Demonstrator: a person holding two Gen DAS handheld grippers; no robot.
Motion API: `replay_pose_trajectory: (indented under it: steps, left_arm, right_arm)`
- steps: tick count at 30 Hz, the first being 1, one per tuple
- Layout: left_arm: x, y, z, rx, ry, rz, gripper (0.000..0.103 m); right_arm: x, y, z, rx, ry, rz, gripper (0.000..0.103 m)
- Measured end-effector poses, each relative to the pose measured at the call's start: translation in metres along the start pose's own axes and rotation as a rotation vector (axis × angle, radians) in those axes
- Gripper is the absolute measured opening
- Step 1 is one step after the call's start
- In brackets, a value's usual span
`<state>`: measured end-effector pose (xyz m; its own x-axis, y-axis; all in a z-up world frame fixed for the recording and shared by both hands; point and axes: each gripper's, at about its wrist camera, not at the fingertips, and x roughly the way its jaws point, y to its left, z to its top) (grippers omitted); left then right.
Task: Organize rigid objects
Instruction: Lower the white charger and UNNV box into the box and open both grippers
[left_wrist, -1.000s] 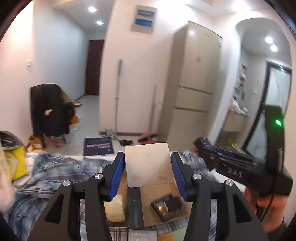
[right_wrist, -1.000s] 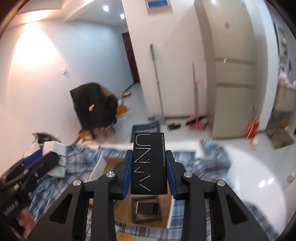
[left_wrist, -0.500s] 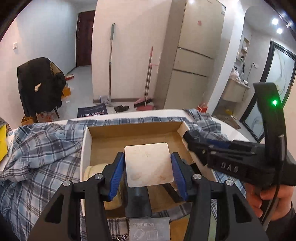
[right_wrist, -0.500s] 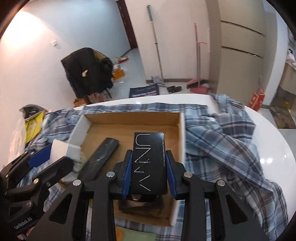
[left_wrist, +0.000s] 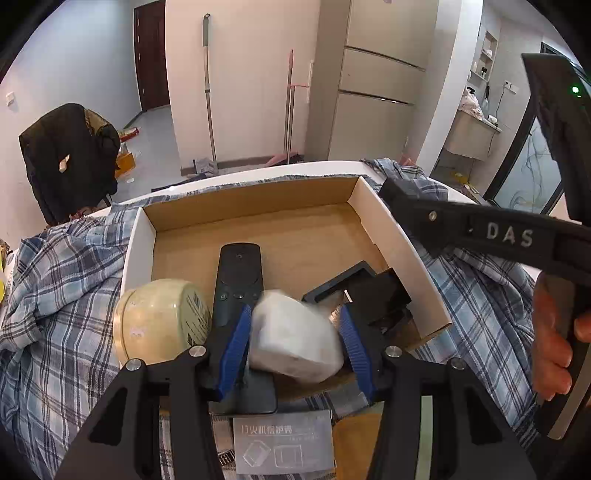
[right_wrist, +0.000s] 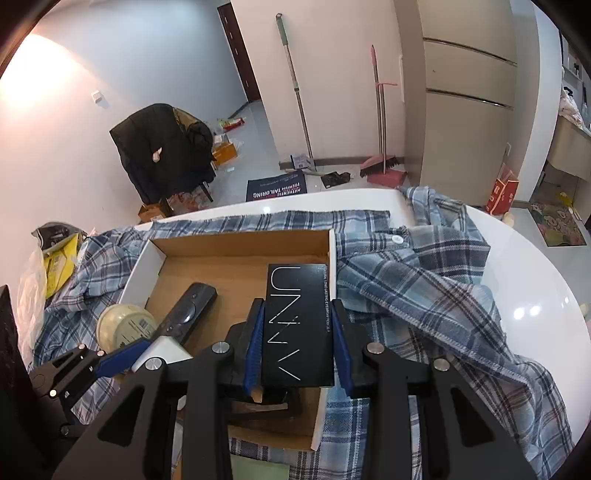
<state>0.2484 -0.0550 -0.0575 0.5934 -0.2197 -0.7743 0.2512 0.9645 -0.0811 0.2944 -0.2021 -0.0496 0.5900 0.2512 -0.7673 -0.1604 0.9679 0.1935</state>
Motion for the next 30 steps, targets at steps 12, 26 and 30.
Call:
replay_pose_trajectory:
  steps: [12, 26, 30]
  left_arm:
    - [-0.046, 0.011, 0.011, -0.030, -0.209, 0.063, 0.079]
    - [-0.085, 0.033, 0.009, -0.084, -0.422, 0.109, 0.103]
    - [-0.078, 0.034, 0.008, -0.082, -0.394, 0.124, 0.103]
  right_arm:
    - [-0.004, 0.009, -0.001, -0.033, -0.011, 0.021, 0.032]
    - [0.029, 0.035, -0.018, -0.097, 0.013, 0.101, 0.032]
    - [0.033, 0.042, -0.023, -0.133, 0.028, 0.054, 0.032]
